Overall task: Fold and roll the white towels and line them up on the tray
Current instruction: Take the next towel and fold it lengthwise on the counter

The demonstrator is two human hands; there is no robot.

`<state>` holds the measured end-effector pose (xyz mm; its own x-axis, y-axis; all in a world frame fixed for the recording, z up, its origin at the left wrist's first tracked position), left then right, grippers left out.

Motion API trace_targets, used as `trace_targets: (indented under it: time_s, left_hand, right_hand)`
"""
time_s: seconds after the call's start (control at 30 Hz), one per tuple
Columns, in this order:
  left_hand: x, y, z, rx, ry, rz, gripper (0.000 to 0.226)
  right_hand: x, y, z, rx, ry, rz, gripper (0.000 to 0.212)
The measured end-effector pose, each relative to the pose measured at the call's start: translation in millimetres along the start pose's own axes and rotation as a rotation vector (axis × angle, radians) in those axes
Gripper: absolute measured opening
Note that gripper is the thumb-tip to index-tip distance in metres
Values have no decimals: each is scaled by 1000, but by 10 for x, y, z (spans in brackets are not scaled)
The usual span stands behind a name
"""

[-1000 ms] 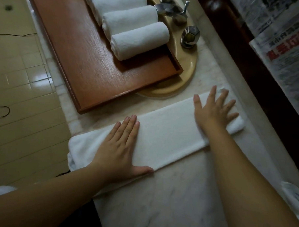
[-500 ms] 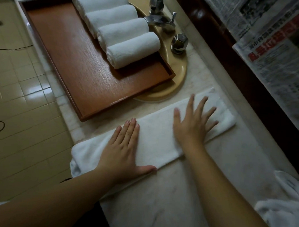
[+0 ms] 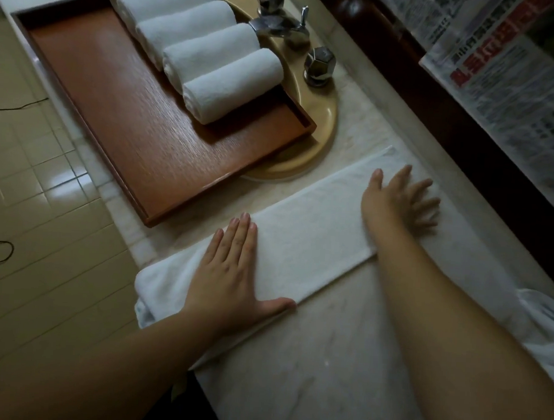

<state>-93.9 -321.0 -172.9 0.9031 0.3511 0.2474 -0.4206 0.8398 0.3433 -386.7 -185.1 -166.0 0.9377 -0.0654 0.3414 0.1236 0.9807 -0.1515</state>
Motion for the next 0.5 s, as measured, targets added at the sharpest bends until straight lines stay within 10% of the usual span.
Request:
trace_targets:
  time_s: [0.17,0.5]
  left_hand:
    - [-5,-3,-13,3,-19,10,142]
    - [49,-49,24,2,-32,-35,132]
  right_hand:
    - [1184,-388,-573,100,-43,353,81]
    - [639,-181,-451,183,-25,304,90]
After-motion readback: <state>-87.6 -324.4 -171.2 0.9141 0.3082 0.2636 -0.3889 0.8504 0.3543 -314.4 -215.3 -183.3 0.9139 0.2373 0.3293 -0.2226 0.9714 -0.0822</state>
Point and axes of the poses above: each hand's wrist, its own x-axis away from the middle knuckle, its own z-axis out of the back of the hand, y = z × x, the point moved 4 cm from there along -x, towards the middle knuckle, and after that the axes turned 2 degrees about -y, right-handed, at the moved point
